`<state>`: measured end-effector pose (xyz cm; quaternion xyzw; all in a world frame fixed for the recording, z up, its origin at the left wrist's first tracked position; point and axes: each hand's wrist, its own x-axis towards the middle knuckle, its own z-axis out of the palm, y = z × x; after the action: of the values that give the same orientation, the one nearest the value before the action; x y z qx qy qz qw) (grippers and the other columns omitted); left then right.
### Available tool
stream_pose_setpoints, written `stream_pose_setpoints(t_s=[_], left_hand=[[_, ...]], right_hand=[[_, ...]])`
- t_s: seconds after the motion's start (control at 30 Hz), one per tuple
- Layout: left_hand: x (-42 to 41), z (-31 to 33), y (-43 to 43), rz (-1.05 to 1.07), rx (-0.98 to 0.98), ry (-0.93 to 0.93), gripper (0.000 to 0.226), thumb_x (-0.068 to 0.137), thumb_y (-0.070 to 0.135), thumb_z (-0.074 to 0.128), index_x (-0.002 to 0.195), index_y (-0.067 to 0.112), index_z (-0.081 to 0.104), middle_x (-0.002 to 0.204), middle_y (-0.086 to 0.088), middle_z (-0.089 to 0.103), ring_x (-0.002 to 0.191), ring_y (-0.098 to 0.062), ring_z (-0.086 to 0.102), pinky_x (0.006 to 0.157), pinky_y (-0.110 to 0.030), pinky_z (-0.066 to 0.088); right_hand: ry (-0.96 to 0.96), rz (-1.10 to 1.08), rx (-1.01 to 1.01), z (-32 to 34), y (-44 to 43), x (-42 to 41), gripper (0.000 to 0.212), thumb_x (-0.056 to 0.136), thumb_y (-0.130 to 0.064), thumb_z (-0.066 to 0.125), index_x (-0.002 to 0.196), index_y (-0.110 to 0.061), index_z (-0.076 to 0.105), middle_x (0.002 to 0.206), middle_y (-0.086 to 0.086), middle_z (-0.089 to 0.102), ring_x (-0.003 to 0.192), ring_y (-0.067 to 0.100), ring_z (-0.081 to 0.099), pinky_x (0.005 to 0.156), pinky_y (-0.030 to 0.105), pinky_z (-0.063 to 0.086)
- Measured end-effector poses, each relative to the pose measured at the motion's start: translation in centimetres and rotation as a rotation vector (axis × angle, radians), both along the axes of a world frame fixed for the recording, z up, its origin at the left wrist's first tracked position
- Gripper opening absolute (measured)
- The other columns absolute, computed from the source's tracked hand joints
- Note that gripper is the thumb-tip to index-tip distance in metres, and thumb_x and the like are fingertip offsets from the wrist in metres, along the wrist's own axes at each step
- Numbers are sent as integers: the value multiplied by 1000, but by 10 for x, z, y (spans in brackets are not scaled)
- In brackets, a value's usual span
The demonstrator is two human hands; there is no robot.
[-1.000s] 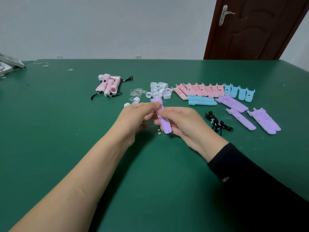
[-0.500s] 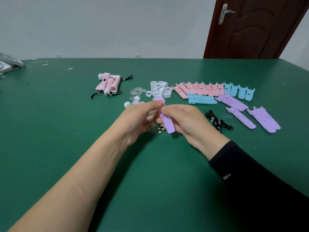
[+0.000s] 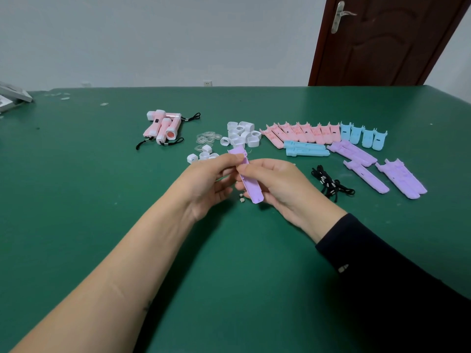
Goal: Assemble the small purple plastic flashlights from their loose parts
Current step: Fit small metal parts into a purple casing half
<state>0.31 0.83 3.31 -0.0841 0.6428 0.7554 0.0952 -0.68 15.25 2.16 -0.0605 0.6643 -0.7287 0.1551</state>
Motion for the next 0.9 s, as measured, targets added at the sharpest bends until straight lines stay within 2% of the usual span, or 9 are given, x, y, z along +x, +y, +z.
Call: stream_pose_setpoints(t_s=[0.13,0.27,0.43,0.6,0.9], left_hand=[[1,1,3,0,-7,18,10,88,23,64,79,21,67,56,13,61,55,-2,58,59,-20,42],[2,1,3,8,-10,40,10,87,20,65,78,20,67,61,12,64,56,-3,59,61,-21,42],[5,2,5,-8,-3,66,11,87,18,64,77,19,67,62,11,66,55,-3,60,52,-15,45],[6,3,5,-23,-18,87,10,88,19,63,79,18,67,59,11,64,54,-3,58,50,-14,45],[4,0,4,15,-85,110,11,86,22,66,79,17,73,77,-1,67,61,-9,60,69,-25,45]], right_hand=[[-6,-21,14,1,-1,1,6,86,-15,67,83,-10,69,73,7,71,72,16,66,78,35,55],[-16,-6,-20,2,0,1,7,87,-12,66,81,-10,68,72,5,70,68,12,67,71,29,55],[-29,-17,-52,0,1,0,6,86,-9,66,80,-9,65,70,4,69,64,11,67,64,25,54],[-48,-14,-101,0,2,-1,7,84,-7,67,78,-9,65,68,4,69,63,12,67,59,23,54],[-2,15,-83,-1,2,-1,10,87,-9,65,78,-13,68,73,3,72,71,12,67,67,24,55]])
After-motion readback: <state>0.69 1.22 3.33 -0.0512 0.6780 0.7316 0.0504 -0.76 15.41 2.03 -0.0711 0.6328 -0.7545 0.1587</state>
